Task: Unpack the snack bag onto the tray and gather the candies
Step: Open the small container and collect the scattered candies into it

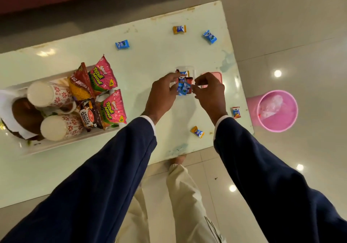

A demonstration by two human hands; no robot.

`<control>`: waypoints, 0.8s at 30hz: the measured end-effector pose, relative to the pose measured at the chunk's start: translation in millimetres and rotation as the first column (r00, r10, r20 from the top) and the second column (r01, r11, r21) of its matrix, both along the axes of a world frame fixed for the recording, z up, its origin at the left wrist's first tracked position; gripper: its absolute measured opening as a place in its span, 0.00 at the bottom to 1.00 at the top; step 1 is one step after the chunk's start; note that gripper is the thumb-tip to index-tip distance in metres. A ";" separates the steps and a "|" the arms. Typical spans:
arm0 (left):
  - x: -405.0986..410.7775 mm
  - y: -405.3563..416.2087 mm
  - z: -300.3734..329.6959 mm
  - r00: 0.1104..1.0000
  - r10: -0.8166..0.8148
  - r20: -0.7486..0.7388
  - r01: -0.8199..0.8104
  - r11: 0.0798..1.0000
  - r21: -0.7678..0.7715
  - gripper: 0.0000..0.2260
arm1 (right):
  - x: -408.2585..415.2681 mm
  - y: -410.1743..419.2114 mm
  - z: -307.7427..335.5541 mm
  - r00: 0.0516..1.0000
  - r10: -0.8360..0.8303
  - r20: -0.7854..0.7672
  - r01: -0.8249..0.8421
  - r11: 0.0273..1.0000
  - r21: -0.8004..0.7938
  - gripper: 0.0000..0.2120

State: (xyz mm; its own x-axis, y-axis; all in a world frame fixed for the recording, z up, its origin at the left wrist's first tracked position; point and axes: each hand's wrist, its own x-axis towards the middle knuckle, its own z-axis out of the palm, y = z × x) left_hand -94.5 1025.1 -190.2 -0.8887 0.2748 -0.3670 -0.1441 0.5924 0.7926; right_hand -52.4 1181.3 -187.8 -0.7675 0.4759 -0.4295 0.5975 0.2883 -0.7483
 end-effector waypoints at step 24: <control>-178.7 -95.5 -47.9 0.868 -0.489 -0.088 0.241 0.568 -0.787 0.17 | -163.4 37.9 -29.7 0.851 0.524 0.026 -0.498 0.792 0.352 0.13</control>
